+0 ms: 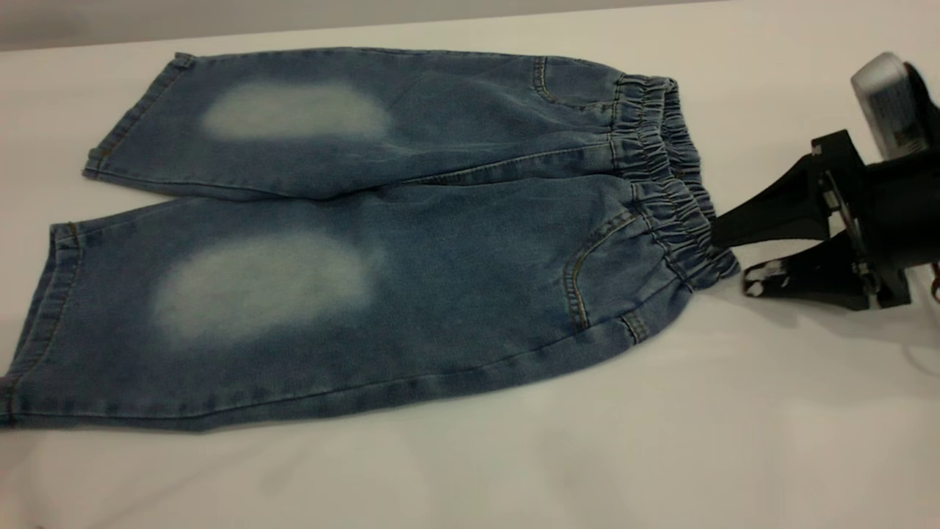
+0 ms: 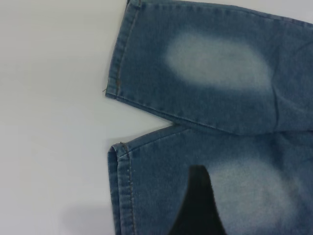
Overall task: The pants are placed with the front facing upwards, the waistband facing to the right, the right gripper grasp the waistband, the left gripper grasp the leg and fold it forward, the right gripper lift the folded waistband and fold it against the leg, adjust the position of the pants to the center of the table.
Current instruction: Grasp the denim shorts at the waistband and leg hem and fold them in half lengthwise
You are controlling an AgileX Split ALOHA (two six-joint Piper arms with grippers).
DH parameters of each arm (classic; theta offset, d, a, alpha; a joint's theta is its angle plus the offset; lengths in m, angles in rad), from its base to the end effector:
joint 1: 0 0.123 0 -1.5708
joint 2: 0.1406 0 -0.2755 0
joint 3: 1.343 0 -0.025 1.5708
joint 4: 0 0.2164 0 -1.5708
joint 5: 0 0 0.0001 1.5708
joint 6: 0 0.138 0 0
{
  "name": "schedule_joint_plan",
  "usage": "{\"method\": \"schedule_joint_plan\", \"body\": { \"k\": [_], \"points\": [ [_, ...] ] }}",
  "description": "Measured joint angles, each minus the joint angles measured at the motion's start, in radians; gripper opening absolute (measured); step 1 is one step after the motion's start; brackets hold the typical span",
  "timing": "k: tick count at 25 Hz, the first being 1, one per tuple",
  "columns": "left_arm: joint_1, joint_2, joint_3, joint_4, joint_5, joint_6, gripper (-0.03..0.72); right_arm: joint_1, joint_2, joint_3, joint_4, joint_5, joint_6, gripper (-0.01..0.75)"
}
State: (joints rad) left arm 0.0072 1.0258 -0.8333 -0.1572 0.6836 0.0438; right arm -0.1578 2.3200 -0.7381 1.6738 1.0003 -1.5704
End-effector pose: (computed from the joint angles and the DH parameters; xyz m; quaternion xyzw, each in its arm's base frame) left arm 0.2068 -0.0122 0.2815 -0.0205 0.9222 -0.0593 0.3815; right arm 0.2878 0.0712 0.0093 0.0960 0.8699 0.4742 0.0956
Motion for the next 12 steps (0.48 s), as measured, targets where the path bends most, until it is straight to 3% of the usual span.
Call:
{"method": "schedule_joint_plan", "body": {
  "k": [7, 12],
  "points": [
    [0.0, 0.0, 0.0, 0.0, -0.005, 0.0, 0.503, 0.0, 0.025, -0.034, -0.015, 0.063, 0.001, 0.448],
    [0.0, 0.0, 0.0, 0.0, -0.005, 0.0, 0.503, 0.0, 0.026, -0.063, -0.024, 0.049, 0.001, 0.448]
  ]
}}
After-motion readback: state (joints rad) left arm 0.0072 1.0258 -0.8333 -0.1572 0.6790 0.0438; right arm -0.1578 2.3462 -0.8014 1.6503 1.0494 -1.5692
